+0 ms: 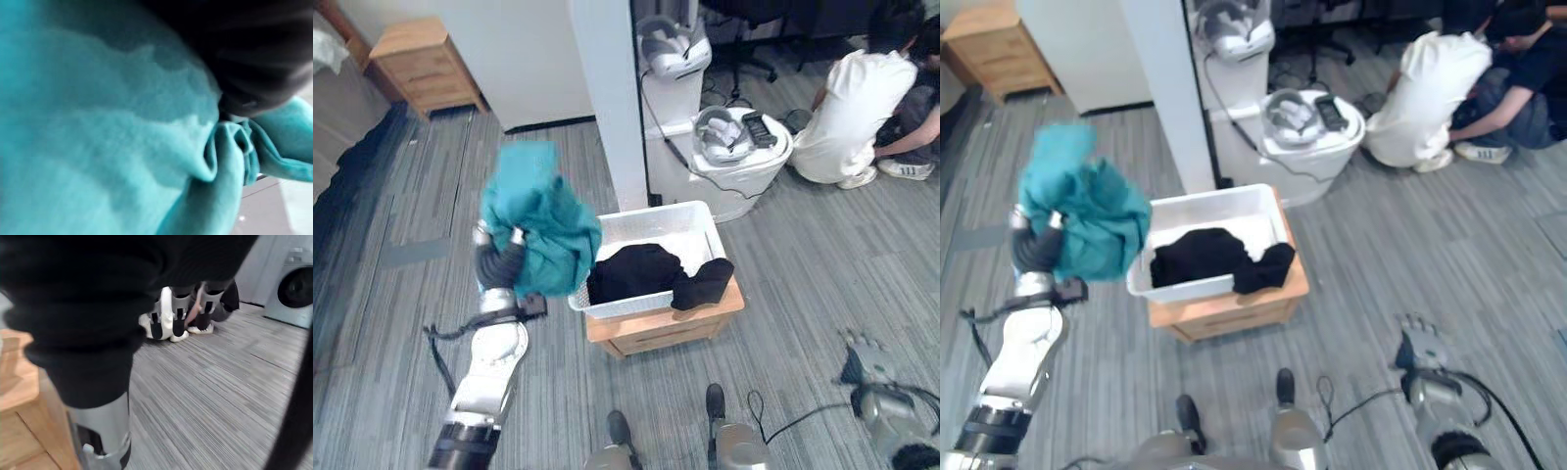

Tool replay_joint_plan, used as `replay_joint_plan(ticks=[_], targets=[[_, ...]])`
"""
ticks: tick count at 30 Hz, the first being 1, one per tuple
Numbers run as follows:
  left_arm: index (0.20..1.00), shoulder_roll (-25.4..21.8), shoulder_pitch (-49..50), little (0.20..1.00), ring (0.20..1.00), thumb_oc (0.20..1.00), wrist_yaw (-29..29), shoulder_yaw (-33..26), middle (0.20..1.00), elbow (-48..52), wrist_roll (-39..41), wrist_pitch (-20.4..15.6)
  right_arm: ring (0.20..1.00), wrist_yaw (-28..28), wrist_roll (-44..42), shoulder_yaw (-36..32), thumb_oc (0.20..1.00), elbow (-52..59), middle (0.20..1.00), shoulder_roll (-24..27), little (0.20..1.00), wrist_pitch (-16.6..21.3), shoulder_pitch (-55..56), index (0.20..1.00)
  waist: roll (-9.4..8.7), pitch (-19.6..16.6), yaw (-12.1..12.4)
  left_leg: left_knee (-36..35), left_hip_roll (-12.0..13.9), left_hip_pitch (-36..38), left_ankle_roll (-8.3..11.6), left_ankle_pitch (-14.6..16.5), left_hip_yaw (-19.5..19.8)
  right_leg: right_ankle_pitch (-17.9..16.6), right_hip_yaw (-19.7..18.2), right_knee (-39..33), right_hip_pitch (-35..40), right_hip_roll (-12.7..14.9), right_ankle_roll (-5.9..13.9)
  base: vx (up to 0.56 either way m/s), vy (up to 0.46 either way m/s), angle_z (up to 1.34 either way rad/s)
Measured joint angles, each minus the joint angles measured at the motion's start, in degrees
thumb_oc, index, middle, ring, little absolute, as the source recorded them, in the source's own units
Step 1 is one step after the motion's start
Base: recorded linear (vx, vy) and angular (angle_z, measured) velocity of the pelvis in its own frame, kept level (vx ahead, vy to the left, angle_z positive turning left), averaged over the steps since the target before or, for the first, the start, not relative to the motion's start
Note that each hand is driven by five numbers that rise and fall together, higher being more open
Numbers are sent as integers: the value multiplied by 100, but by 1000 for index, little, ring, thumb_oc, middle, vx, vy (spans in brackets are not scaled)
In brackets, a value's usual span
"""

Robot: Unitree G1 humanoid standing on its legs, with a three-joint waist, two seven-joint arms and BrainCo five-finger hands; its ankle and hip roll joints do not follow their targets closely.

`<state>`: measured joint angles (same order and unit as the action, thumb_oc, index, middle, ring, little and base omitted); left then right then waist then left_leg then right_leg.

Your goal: Tidy up the quilt and then pick up the clothes from the bed and put them into the laundry hamper.

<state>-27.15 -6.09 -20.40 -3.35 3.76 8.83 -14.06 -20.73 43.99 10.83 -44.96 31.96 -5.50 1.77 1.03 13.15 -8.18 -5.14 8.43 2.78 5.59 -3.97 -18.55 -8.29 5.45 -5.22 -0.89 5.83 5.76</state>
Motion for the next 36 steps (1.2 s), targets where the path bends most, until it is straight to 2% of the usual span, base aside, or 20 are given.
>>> replay_joint_plan(ticks=[2,3,4,6,7,8,10,12,13,17,18,19,25,28,30,31,33,36], targets=[[200,-9,-538,200,200,200,-239,90,200,-460,-41,23,1000,15,-290,-21,1000,-386,1000,-16,1000,57,272,1000,33,-121,-182,0,6,26,3,-3,-9,5,-22,0,-13,-9,-7,14,0,-7],[200,-35,-720,200,200,200,-333,141,200,-688,-70,34,1000,57,-399,48,1000,-504,1000,-20,1000,51,275,1000,66,-144,-170,-1,6,-19,4,-6,-9,1,-32,0,-20,-9,-4,-64,11,-12],[200,-91,-982,200,200,200,-497,290,200,-1064,-189,91,1000,88,-483,101,1000,-635,1000,-21,1000,49,294,1000,70,-207,-335,-1,4,-97,11,-13,-90,1,-104,0,-170,-10,-4,-79,17,-20],[200,-331,-1409,200,200,200,-685,654,200,-1633,-398,233,1000,106,-600,186,1000,-748,1000,-42,1000,67,208,1000,91,-203,-318,0,-4,-230,14,-43,-148,-9,-159,0,-363,-5,3,-79,9,-27],[200,-465,-1876,200,200,200,-786,1074,200,-2302,-658,419,1000,89,-687,285,1000,-781,1000,-66,1000,79,190,1000,66,-189,-479,-1,-14,-424,-8,-120,-270,-92,-255,0,-615,0,95,-88,-8,-28],[200,-484,-2167,200,200,200,-821,1308,200,-2726,-781,535,1000,90,-690,381,1000,-780,1000,-81,1000,87,145,1000,59,-170,-539,0,-20,-545,-13,-150,-293,-100,-277,0,-755,4,106,-108,-11,-26],[200,-490,-2338,200,200,200,-824,1439,200,-3087,-833,679,1000,87,-720,387,1000,-783,1000,-199,1000,108,-18,1000,-5,-14,-673,-1,-24,-595,14,-194,-355,-204,-284,0,-852,17,170,-108,0,-25],[200,-525,-2694,200,200,200,-853,1839,200,-3792,-1023,776,1000,43,-864,596,1000,-787,1000,-238,1000,153,-90,1000,-42,215,-804,-1,-15,-798,14,-198,-461,-198,-308,2,-1132,20,161,-113,-20,-29],[200,-525,-2830,200,200,200,-864,1883,200,-3984,-1021,798,1000,35,-922,619,1000,-786,1000,-281,1000,153,-145,1000,-44,436,-903,-1,-15,-907,17,-222,-468,-213,-308,3,-1245,21,173,-91,-34,-10],[200,-528,-3355,200,200,200,-852,2086,200,-5021,-977,934,1000,-30,-1133,908,1000,-999,1000,-409,1000,164,-240,1000,4,812,-943,-1,28,-1111,47,-304,-554,-359,-300,3,-1505,-15,140,-46,-13,-10],[322,-527,-3371,322,322,322,-842,2090,322,-5084,-975,934,1000,-38,-1157,966,1000,-1041,1000,-427,1000,164,-268,1000,18,873,-957,-1,33,-1111,54,-308,-567,-392,-298,3,-1505,-21,142,9,7,-3],[1000,-527,-3370,1000,1000,1000,-822,2091,1000,-5130,-954,954,1000,-33,-1177,994,1000,-1075,1000,-454,1000,168,-294,1000,65,973,-974,-1,33,-1106,59,-300,-569,-401,-285,9,-1502,-23,127,0,0,0],[1000,-514,-3217,1000,1000,1000,-675,2061,1000,-4905,-896,956,1000,-18,-1446,974,1000,-1329,1000,-647,1000,175,-330,1000,87,1007,-887,0,46,-729,58,-188,-642,-455,-272,35,-1165,-46,12,40,-10,-5],[1000,-527,-3211,1000,1000,1000,-678,1812,1000,-4721,-900,952,1000,18,-1544,971,1000,-1359,1000,-646,1000,178,-334,1000,76,997,-844,-1,20,-301,69,-64,-599,-360,-196,34,-686,-5,-89,100,-37,9],[1000,-529,-3056,1000,1000,1000,-693,1564,1000,-4519,-896,946,1000,59,-1548,960,1000,-1377,1000,-646,1000,174,-334,1000,78,990,-797,-1,34,-90,78,-10,-572,-284,-155,34,-449,-7,-80,75,-34,8],[1000,-538,-2707,1000,1000,1000,-760,1331,1000,-4163,-896,865,1000,81,-1550,893,1000,-1464,1000,-663,1000,179,-251,1000,127,784,-702,-2,64,40,156,91,-546,-148,-135,5,-310,-26,-80,63,-26,11],[1000,-572,-2309,1000,1000,1000,-859,1155,1000,-3950,-894,826,1000,107,-1597,728,1000,-1627,1000,-744,1000,168,-211,1000,151,470,-569,-1,82,64,154,89,-438,-106,-64,34,-237,-49,-121,62,-41,18],[1000,-465,-1887,1000,1000,1000,-928,967,1000,-3913,-871,792,1000,120,-1704,633,1000,-1776,1000,-805,1000,146,-210,1000,120,274,-512,-1,109,219,130,74,-369,-85,22,33,-19,-65,-119,40,-28,22]])
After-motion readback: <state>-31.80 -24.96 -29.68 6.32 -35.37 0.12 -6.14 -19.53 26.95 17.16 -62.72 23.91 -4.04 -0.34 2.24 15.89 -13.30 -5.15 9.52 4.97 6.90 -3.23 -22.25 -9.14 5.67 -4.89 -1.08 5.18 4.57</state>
